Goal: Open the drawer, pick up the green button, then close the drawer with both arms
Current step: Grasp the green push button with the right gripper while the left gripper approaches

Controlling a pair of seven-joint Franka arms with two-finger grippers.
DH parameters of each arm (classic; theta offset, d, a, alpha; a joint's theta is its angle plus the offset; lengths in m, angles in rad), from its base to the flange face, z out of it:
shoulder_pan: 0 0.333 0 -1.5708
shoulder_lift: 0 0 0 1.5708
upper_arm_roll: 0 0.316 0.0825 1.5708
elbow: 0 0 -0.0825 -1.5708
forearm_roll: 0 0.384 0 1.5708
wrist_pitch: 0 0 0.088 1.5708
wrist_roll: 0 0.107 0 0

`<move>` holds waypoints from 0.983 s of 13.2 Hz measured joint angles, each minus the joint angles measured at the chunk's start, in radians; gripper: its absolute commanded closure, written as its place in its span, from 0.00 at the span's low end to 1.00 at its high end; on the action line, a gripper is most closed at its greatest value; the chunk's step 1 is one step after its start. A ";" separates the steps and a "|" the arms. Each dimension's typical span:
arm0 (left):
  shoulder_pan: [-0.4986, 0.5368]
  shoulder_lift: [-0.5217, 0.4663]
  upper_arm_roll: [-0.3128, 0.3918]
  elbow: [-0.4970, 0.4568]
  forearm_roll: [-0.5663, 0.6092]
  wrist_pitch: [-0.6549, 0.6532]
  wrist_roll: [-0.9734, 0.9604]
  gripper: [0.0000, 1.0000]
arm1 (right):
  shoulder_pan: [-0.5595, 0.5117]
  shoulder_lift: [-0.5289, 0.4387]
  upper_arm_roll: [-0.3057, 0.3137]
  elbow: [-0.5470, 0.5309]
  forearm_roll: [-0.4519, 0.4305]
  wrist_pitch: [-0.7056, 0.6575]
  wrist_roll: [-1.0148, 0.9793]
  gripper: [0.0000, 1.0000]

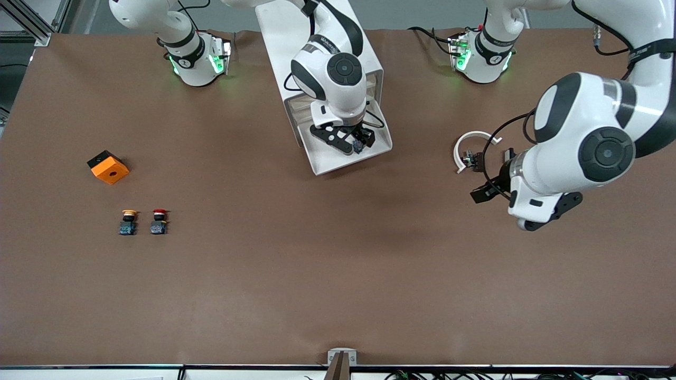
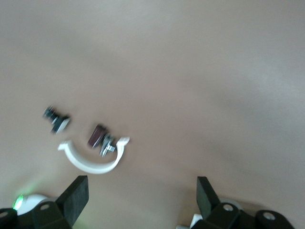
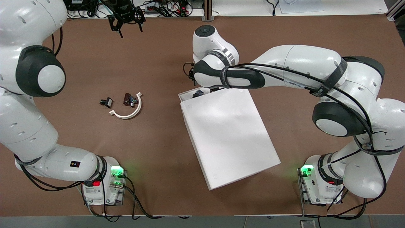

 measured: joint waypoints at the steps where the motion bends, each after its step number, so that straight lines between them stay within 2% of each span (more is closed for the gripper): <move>1: 0.000 -0.025 -0.005 -0.077 0.000 0.083 0.035 0.00 | 0.001 0.002 0.000 0.000 -0.009 0.008 0.011 0.00; 3: -0.001 -0.055 -0.027 -0.186 0.000 0.183 0.090 0.00 | 0.001 0.011 -0.001 0.000 -0.020 0.034 0.029 0.00; 9: -0.007 -0.062 -0.074 -0.405 0.001 0.482 0.313 0.00 | 0.002 0.083 -0.001 0.049 -0.022 0.052 0.080 0.00; 13: -0.046 -0.053 -0.080 -0.449 0.001 0.511 0.355 0.00 | 0.007 0.099 -0.001 0.065 -0.022 0.052 0.103 0.00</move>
